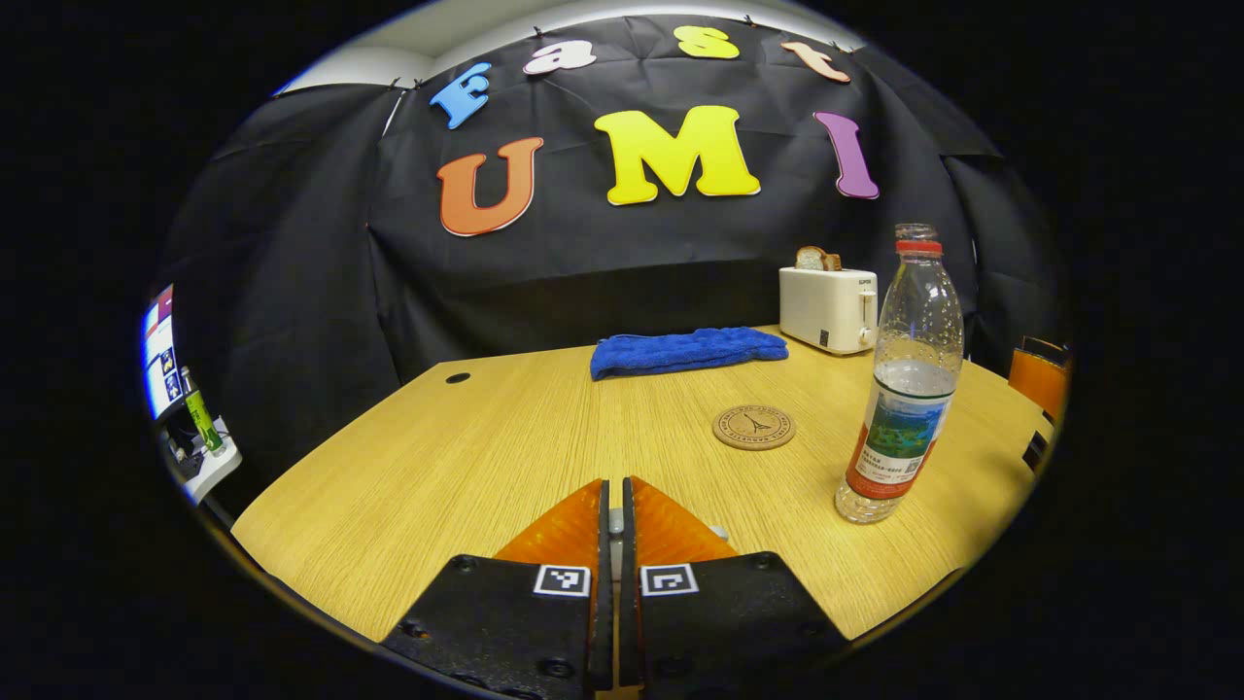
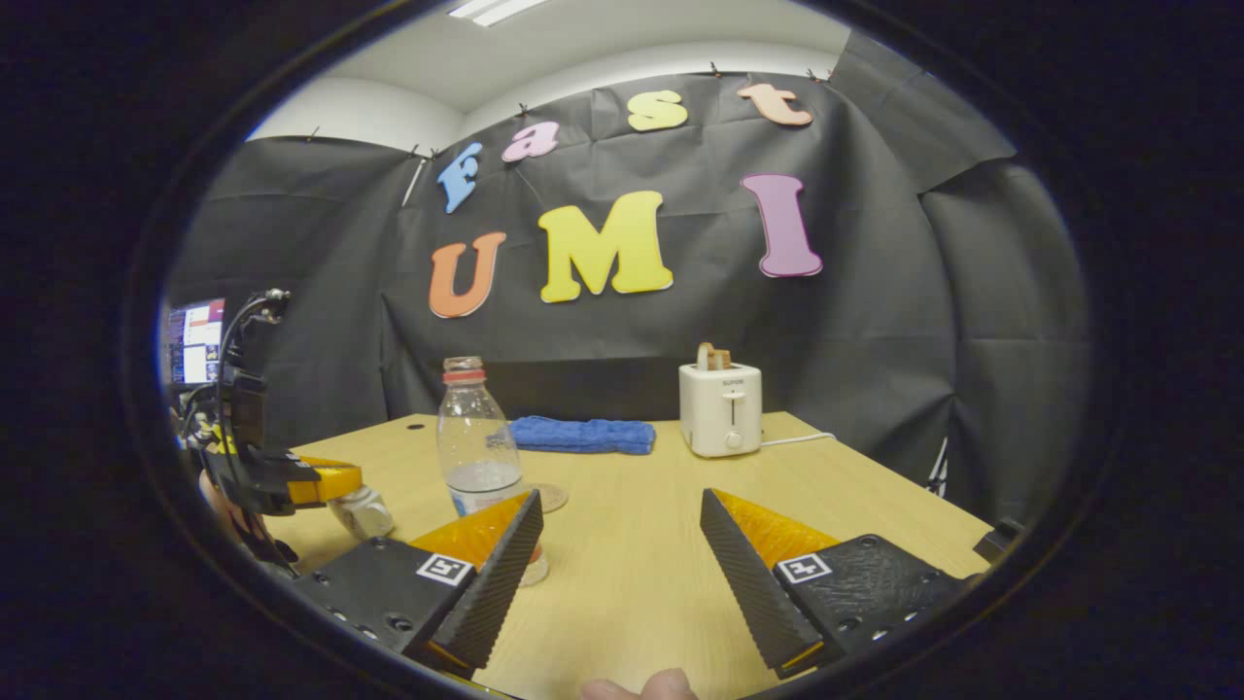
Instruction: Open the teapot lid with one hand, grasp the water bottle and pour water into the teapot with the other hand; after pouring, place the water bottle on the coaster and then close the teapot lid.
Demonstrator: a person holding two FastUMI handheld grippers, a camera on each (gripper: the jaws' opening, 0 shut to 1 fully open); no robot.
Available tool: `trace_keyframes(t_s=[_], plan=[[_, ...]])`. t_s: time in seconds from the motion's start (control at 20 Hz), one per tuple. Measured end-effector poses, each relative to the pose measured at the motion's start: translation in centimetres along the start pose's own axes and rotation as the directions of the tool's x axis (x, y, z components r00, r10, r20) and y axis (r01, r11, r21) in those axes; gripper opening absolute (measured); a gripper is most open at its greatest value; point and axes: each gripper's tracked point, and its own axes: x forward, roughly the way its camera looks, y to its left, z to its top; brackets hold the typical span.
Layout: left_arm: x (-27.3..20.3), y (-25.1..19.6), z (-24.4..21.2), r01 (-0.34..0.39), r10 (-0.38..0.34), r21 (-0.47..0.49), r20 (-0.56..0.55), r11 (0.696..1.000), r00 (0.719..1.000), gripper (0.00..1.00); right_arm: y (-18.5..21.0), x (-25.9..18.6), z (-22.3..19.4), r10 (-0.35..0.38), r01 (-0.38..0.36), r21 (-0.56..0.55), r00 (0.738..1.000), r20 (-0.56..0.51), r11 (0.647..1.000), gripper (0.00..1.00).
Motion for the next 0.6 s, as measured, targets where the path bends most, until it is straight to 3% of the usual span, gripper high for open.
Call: trace_keyframes(t_s=[0.6], plan=[[-6.2,2.0,4.6,0.002,0.011,-0.097,0.133,0.995,0.991,0.04,6.9,3.3,-2.4,0.154,-0.156,-0.035,0.987,-0.057,0.987,0.98]])
